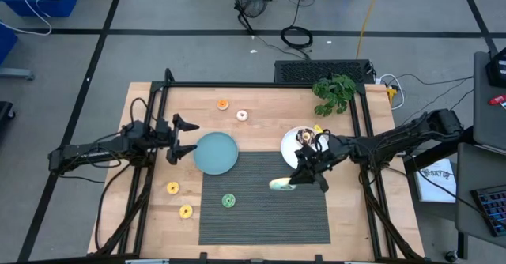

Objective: Pick & Place donuts
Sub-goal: Put the large blue donut on the white plate

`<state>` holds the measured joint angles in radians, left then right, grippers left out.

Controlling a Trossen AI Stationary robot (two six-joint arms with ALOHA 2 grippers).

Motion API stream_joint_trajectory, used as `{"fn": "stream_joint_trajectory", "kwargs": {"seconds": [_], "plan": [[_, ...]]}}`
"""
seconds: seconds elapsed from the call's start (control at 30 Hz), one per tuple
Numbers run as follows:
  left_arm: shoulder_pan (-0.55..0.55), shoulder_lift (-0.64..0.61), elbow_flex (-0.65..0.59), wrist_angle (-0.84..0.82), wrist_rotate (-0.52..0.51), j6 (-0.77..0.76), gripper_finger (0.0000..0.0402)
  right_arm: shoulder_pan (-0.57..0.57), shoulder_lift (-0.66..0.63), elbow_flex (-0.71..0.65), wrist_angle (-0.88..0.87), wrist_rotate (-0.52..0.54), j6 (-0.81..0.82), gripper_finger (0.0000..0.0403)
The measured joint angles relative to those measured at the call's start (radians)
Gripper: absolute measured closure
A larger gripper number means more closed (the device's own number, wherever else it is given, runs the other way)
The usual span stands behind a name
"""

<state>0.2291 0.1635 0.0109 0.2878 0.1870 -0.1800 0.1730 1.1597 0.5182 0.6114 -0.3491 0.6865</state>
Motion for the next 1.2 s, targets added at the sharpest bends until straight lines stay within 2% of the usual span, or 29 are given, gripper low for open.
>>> {"fn": "stream_joint_trajectory", "kwargs": {"seconds": [0.33,0.5,0.6,0.77,0.9,0.97,1.07,1.2], "plan": [[-0.072,0.041,0.000,0.028,0.002,-0.077,0.0023,-0.001,0.000,-0.002,-0.002,0.009,-0.039,0.0390],[-0.138,0.166,0.000,0.051,-0.091,-0.085,0.0023,-0.001,0.000,-0.002,-0.003,0.009,0.000,0.0390],[-0.191,0.307,0.000,0.131,-0.157,-0.075,0.0023,-0.001,0.002,-0.002,-0.021,0.007,0.036,0.0390],[-0.273,0.584,0.000,0.378,-0.348,0.011,0.0023,-0.001,0.035,-0.003,-0.032,-0.020,0.159,0.0390],[-0.320,0.834,0.048,0.542,-0.330,0.113,0.0023,0.000,0.068,-0.003,-0.033,-0.022,0.200,0.0390],[-0.351,0.950,0.123,0.577,-0.325,0.184,0.0023,0.000,0.080,-0.003,-0.023,-0.022,0.202,0.0390],[-0.405,1.134,0.286,0.549,-0.377,0.315,0.0023,0.010,0.093,-0.003,-0.003,-0.021,0.198,0.0390],[-0.466,1.373,0.565,0.357,-0.442,0.519,0.0023,0.030,0.099,-0.003,0.006,-0.023,0.216,0.0390]]}}
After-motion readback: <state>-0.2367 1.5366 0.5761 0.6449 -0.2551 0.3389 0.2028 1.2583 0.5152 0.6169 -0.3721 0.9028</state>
